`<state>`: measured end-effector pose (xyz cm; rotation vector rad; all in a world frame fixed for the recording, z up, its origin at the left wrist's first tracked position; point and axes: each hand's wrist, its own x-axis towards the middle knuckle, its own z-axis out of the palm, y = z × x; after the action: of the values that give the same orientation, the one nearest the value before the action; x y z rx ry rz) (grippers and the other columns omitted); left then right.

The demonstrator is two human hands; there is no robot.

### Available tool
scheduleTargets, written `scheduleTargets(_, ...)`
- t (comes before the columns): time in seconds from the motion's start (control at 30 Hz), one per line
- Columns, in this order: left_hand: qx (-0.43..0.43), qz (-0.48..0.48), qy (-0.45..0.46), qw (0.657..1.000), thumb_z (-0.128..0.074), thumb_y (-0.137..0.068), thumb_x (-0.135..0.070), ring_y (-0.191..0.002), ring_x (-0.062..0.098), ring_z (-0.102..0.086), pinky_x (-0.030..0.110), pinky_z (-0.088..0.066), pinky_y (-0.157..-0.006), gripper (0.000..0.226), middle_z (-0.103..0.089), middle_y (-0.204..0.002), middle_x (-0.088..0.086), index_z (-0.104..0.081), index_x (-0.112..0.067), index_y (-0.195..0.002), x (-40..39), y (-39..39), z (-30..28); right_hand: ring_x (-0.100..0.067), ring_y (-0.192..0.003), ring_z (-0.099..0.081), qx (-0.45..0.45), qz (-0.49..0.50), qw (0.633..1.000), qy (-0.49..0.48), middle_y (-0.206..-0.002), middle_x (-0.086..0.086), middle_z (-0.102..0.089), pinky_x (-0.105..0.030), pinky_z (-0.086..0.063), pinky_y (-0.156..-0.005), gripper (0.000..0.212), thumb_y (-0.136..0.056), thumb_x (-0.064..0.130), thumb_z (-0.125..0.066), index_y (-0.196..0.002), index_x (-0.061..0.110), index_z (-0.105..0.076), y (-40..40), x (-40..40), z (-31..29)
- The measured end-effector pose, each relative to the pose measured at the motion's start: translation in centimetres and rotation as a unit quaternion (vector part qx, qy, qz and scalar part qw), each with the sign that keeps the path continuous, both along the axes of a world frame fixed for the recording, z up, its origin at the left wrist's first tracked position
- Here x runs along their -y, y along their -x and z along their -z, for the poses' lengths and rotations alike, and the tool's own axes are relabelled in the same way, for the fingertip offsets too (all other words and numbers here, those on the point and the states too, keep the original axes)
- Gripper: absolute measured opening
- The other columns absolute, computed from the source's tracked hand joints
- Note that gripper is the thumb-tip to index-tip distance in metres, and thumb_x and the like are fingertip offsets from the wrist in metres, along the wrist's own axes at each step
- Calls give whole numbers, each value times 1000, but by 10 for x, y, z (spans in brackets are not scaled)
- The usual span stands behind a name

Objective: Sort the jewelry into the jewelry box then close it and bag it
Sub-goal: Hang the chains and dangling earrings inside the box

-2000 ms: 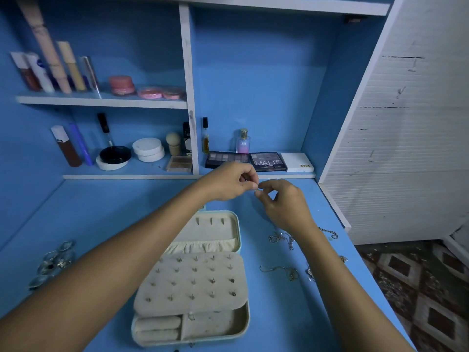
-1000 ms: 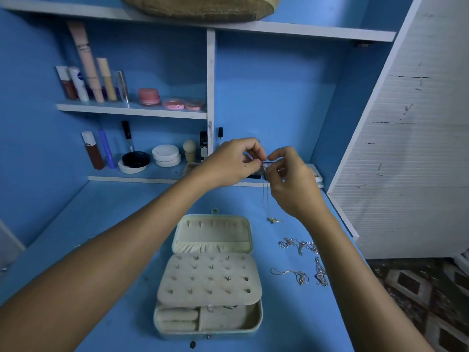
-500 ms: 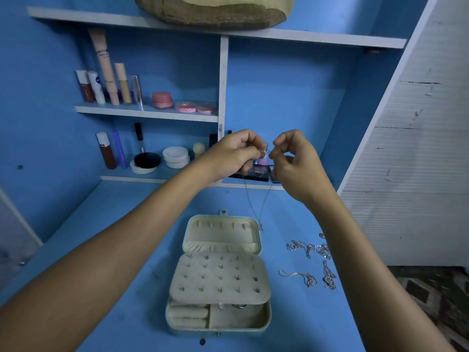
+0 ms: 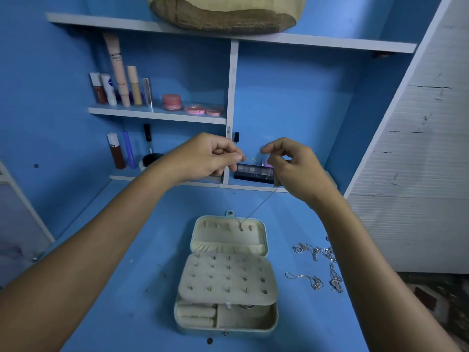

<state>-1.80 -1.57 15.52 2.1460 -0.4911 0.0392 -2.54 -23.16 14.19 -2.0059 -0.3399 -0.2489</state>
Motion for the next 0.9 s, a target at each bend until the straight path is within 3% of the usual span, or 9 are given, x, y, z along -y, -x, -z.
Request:
scheduleTargets(0.13,-9,-2,-16,1000,-63,-97,-27,-61,7,-57,33,-53,-75,12,-73,-79,-8,-72,-21,-97,-5,9,7,-15,-57,-46,-42,-47,997,38,-84,-8,-58,-33,-45,-58,17,-99,16,-52,-99,22,-67,-2,-11,15)
scheduleTargets(0.23,-21,-5,-26,999,-63,-97,-27,-63,7,-57,31,-53,-74,11,-73,-79,-8,-73,-21,-96,-7,13,15,0,-64,-54,-41,-97,991,84,-80,8,-65,-13,-43,-63,11,-97,32,-61,-95,25,-70,-1,-17,28)
scheduleTargets(0.37,-30,-21,-37,999,-64,-96,-29,-62,6,-58,29,-53,-72,10,-73,-79,-8,-73,-25,-91,-13,17,30,-5,-77,-66,-50,-120,983,129,-83,9,-73,-24,-53,-70,16,-92,43,-67,-90,29,-74,-1,-25,43)
scheduleTargets(0.43,-33,-34,-36,998,-65,-95,-29,-60,6,-59,27,-53,-69,10,-74,-79,-9,-74,-26,-90,-16,18,37,-8,-67,-64,-55,-111,984,128,-79,6,-73,-29,-54,-65,14,-95,38,-65,-90,27,-73,0,-29,49)
scheduleTargets(0.57,-37,-69,-52,996,-65,-95,-26,-59,5,-62,20,-52,-63,10,-74,-78,-10,-74,-25,-91,-20,21,52,-11,-55,-56,-69,-100,980,156,-64,8,-64,-27,-48,-56,20,-98,39,-60,-87,24,-70,-2,-36,59)
scheduleTargets(0.63,-39,-88,-60,994,-65,-95,-23,-62,7,-67,23,-56,-67,9,-74,-79,-9,-74,-24,-92,-23,23,62,-6,-44,-48,-89,-89,978,165,-52,12,-54,-24,-44,-50,25,-97,39,-60,-84,21,-68,-5,-41,65)
scheduleTargets(0.7,-56,-100,-51,992,-65,-94,-17,-66,10,-71,27,-57,-71,9,-74,-80,-5,-73,-22,-94,-26,24,72,-4,-40,-47,-102,-76,975,183,-53,11,-53,-24,-43,-50,27,-97,39,-59,-84,17,-68,-8,-45,70)
scheduleTargets(0.9,-34,-111,-117,986,-62,-94,-13,-65,6,-70,27,-56,-74,13,-71,-73,-6,-72,-22,-93,-33,27,91,-16,-68,-59,-109,-54,955,271,-72,5,-60,-26,-44,-60,27,-96,41,-59,-75,23,-60,-18,-56,84)
